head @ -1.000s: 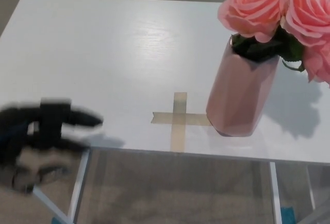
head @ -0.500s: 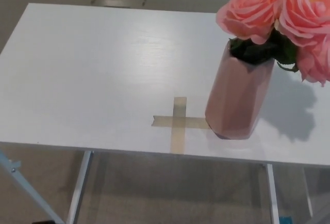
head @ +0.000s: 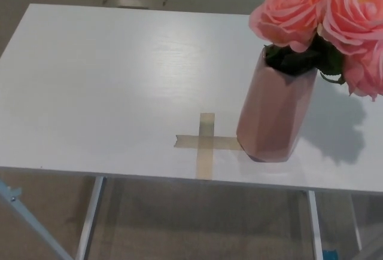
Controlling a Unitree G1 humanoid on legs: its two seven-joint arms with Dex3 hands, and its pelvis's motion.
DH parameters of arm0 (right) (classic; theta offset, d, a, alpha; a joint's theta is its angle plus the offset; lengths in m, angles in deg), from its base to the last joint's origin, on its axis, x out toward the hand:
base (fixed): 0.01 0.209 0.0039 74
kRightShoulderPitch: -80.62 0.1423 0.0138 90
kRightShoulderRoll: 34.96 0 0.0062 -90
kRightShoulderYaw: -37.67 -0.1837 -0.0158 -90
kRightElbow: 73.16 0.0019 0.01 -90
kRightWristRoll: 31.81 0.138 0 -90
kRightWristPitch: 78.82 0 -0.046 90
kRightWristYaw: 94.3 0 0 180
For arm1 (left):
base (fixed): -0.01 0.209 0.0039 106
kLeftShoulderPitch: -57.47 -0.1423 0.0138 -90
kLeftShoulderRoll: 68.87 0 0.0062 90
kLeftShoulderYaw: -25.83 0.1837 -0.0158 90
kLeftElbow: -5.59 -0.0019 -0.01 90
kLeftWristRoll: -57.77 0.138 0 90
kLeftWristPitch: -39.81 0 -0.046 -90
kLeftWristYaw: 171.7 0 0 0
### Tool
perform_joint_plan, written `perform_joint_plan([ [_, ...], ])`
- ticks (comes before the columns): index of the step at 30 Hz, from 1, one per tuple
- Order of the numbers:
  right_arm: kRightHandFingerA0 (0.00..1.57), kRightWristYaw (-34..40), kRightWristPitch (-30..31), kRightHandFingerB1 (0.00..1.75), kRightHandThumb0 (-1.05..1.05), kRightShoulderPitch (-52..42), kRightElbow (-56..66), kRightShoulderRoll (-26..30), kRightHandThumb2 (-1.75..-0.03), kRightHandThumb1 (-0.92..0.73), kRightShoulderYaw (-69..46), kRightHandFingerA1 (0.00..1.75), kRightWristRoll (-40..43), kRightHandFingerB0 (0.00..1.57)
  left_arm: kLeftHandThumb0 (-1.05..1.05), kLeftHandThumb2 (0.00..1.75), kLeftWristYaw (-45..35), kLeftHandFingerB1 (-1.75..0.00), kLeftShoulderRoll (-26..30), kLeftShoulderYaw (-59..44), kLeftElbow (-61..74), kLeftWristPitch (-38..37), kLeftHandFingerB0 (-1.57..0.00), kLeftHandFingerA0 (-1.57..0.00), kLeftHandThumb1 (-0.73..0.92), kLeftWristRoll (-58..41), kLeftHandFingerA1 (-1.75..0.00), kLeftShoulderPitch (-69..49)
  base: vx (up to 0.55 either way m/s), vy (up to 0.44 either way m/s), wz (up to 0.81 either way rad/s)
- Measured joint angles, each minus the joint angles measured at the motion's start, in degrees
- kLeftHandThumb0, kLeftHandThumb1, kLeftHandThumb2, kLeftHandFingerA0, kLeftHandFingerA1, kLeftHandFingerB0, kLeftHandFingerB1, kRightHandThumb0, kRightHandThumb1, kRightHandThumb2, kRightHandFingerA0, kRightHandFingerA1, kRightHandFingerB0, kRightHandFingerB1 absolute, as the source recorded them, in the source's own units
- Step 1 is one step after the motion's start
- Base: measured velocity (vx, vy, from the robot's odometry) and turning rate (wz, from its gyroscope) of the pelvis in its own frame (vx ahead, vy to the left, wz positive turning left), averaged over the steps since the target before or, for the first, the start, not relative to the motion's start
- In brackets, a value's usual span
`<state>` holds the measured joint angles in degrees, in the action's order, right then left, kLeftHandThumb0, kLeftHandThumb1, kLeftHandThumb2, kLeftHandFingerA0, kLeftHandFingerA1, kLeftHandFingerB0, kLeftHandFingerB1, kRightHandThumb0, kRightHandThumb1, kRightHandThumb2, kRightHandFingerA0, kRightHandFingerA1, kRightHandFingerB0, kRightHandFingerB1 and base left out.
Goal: Use the left hand to pick up the rose and then lift and insert it into the pink vase.
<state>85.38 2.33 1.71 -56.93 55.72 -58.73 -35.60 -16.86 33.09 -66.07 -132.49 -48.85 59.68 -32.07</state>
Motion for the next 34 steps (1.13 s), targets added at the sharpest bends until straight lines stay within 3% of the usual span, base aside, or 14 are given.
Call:
perform_joint_plan([
  [15,0.69,-0.3,0.0,0.44,-0.36,1.6,0.1,0.4,-0.59,-0.64,-3.0,0.50,0.7,0.58,-0.63,0.56,14.5,-0.30,-0.3,-1.1,-22.0,-10.5,-0.28,-0.34,0.47,2.1,-0.33,8.0,0.00,0.000,0.00],
  [16,0.69,-0.3,0.0,0.45,-0.35,1.6,0.1,0.4,-0.58,-0.63,-3.0,0.50,0.7,0.59,-0.63,0.56,15.0,-0.30,-0.3,-1.1,-22.5,-11.0,-0.28,-0.34,0.47,2.1,-0.33,8.2,0.00,0.000,0.00],
  [17,0.70,-0.3,0.0,0.45,-0.35,1.6,0.1,0.4,-0.58,-0.64,-3.1,0.50,0.7,0.60,-0.67,0.71,15.5,-0.38,-0.3,-1.1,-22.9,-11.6,-0.25,-0.29,0.40,2.1,-0.40,8.4,0.00,0.000,0.00],
  [34,0.70,-0.3,0.1,0.44,-0.36,2.9,0.1,0.4,-0.58,-0.64,-3.1,0.50,0.7,0.59,-0.67,0.71,17.7,-0.38,-0.3,0.0,-24.8,-13.9,-0.24,-0.29,0.40,2.8,-0.40,10.0,0.00,0.000,0.00],
])
